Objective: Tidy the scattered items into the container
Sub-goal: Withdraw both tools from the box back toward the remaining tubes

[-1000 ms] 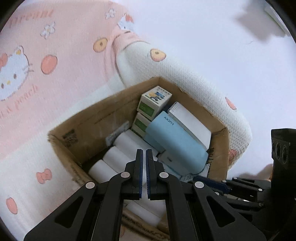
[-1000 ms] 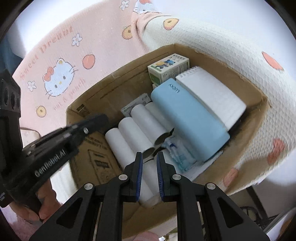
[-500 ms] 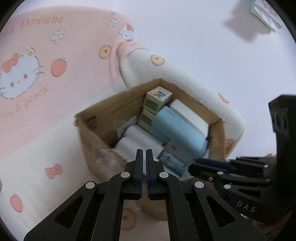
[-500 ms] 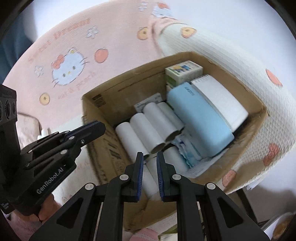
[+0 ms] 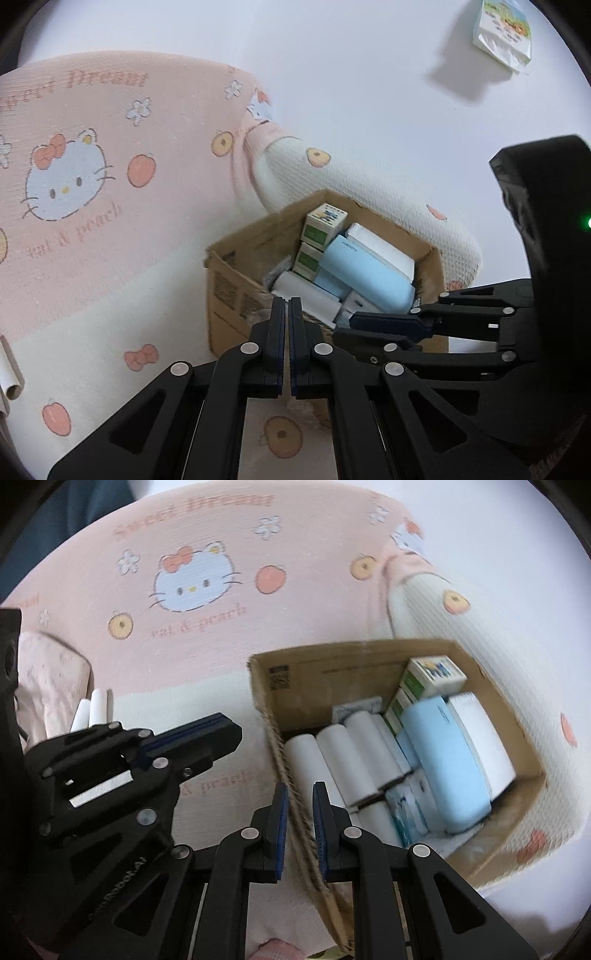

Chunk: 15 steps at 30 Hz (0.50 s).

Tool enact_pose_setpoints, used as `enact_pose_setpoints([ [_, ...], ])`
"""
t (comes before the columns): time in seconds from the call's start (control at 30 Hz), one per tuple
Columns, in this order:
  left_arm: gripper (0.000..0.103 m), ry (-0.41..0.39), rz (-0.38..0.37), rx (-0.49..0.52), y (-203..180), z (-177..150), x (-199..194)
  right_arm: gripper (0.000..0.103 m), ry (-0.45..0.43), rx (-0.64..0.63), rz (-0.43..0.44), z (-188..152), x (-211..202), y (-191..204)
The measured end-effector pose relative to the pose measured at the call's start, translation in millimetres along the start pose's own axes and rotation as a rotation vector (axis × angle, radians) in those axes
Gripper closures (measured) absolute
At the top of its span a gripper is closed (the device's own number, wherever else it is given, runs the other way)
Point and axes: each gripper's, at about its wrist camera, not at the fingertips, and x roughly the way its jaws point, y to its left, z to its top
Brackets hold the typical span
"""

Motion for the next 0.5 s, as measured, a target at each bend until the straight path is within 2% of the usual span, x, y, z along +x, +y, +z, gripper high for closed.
enact_pose_setpoints([
  [0.2,0.103,-0.04,0.03,-0.061,31,-12,-21,0.092,-0.019,-0.086,0.047,9,7,33],
  [0.37,0.103,-0.025,0.046,-0.174,70,-31,-33,0.092,-0.063,-0.114,0.168,14,18,61],
  [0.5,0.103,-0.024,0.106,-0.256,102,-47,-50,0.092,-0.126,-0.185,0.233,19,28,95],
])
